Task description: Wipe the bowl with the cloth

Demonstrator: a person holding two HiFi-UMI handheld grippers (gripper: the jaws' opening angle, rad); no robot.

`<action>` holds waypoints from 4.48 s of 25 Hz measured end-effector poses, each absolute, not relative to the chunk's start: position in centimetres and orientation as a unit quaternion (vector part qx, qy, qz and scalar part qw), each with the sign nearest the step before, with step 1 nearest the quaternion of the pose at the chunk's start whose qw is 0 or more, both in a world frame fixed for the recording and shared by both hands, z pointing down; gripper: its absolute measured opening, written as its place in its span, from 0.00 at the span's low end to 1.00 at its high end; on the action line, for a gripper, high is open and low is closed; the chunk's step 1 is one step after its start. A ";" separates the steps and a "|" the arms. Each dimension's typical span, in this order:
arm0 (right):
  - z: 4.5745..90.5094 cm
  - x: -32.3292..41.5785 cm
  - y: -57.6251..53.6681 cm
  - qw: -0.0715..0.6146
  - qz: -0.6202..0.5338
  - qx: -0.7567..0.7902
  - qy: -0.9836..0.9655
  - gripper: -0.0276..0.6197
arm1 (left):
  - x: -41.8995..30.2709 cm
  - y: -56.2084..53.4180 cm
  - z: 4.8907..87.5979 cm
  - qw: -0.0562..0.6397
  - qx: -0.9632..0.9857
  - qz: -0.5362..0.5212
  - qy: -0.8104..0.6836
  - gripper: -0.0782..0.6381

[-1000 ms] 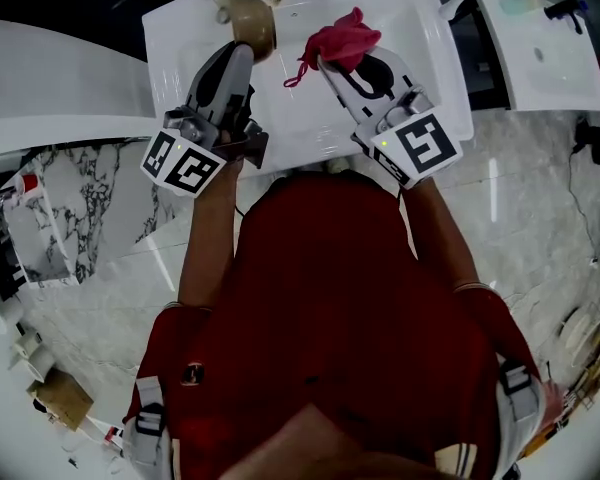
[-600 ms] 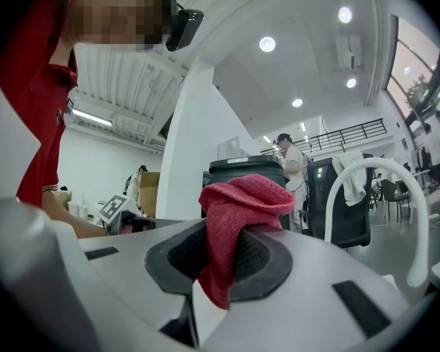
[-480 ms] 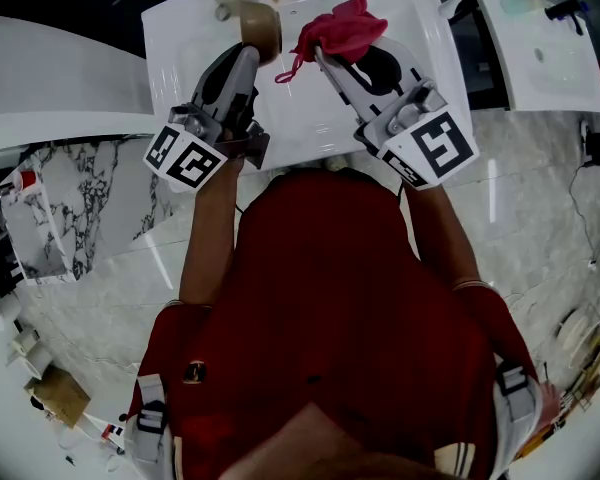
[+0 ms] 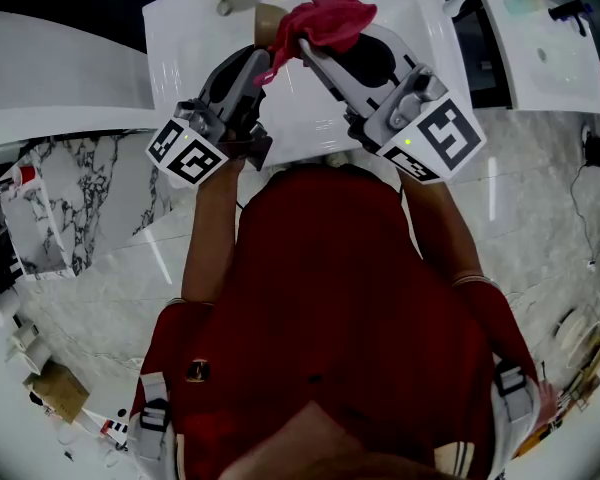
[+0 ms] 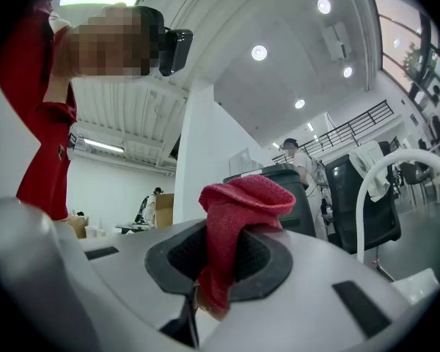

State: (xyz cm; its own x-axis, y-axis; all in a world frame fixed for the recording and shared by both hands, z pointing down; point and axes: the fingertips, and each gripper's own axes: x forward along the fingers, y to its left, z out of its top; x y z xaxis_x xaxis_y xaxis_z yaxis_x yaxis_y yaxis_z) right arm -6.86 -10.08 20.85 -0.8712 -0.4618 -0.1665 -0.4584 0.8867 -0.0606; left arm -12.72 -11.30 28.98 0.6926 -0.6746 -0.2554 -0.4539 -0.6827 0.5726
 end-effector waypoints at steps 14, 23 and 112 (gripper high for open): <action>21.6 -7.2 -10.6 0.045 0.030 -0.256 0.965 0.13 | -10.0 -9.5 28.2 0.228 0.912 -0.228 -0.252 0.14; 21.9 -7.7 -10.8 0.010 0.083 -0.287 0.954 0.13 | -9.7 -8.7 27.6 0.219 0.920 -0.233 -0.228 0.14; 28.7 -3.3 -13.9 0.073 -0.162 -0.251 0.951 0.13 | -13.2 -6.1 24.8 0.261 0.868 -0.418 -0.066 0.14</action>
State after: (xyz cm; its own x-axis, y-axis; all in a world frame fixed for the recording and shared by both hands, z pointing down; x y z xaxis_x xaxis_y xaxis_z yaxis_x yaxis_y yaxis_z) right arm -3.31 -13.89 28.71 -0.8634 -0.5012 -0.0575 -0.4537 0.8214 -0.3457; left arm -13.19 -6.09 24.75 0.6419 -0.3322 -0.6911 0.1034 -0.8556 0.5072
